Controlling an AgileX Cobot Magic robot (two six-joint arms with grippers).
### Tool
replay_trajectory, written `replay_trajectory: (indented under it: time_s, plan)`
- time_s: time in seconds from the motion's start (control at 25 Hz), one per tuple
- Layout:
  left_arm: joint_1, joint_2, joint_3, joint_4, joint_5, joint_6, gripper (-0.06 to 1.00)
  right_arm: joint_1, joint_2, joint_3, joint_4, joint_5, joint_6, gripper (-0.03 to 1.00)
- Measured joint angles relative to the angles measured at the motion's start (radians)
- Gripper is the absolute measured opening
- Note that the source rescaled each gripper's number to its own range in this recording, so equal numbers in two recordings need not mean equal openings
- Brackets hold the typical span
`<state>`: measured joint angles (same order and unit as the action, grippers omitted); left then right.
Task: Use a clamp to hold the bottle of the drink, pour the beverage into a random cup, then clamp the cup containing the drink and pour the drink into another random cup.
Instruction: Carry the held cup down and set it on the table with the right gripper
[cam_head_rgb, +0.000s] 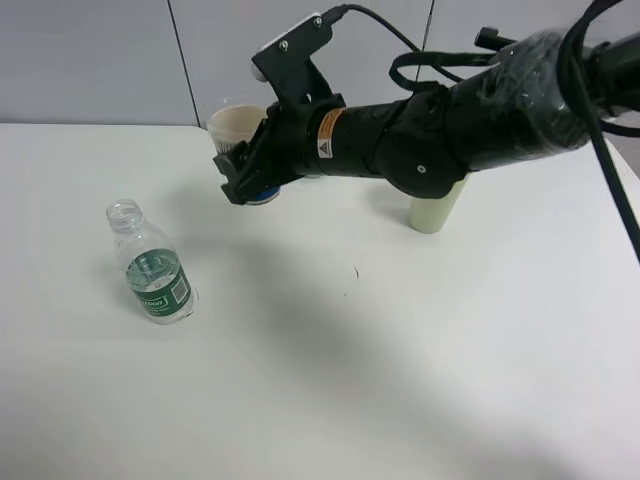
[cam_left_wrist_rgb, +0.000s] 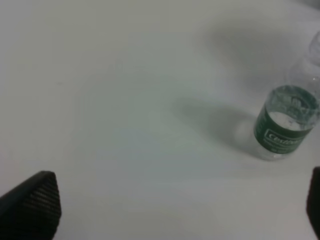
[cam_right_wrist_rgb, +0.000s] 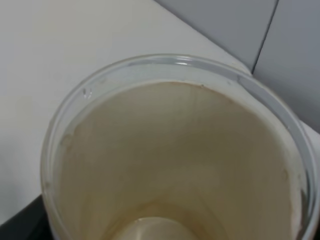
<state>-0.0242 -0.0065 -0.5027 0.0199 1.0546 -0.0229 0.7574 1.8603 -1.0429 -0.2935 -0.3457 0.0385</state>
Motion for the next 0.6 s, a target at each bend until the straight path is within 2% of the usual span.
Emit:
replay_trajectory:
  time_s: [0.32, 0.6]
  plan:
    - [0.000, 0.000, 0.000, 0.000, -0.001, 0.000, 1.00, 0.001, 0.000, 0.152, 0.108, -0.151, -0.106, 0.00]
    - [0.000, 0.000, 0.000, 0.000, -0.001, 0.000, 1.00, 0.001, -0.001, 0.282, 0.237, -0.359, -0.161, 0.00]
